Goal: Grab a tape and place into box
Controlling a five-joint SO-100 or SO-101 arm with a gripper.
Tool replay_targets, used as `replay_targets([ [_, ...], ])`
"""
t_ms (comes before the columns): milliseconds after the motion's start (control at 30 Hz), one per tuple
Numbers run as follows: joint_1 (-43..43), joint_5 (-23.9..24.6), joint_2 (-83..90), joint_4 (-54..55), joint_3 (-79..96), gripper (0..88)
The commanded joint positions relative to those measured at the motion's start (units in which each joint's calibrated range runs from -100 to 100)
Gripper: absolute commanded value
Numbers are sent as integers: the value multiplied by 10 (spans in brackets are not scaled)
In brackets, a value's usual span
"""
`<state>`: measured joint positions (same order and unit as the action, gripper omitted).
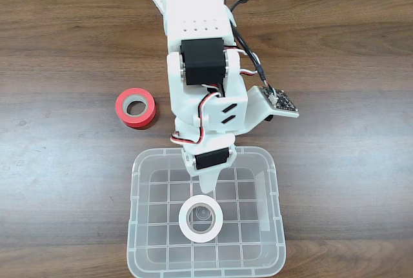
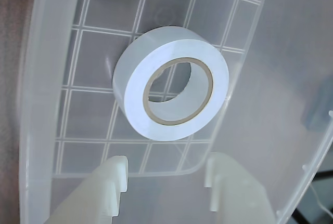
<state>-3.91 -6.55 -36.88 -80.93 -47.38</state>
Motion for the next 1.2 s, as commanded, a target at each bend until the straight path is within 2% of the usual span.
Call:
replay_targets([
  [0, 0, 10, 116, -60, -65, 12],
  [300, -14, 29, 243, -183, -62, 12],
  [500, -32, 34, 337, -191, -40, 12],
  [1067, -49, 32, 702, -182, 468, 12],
  [1167, -49, 31, 769, -147, 560, 12],
])
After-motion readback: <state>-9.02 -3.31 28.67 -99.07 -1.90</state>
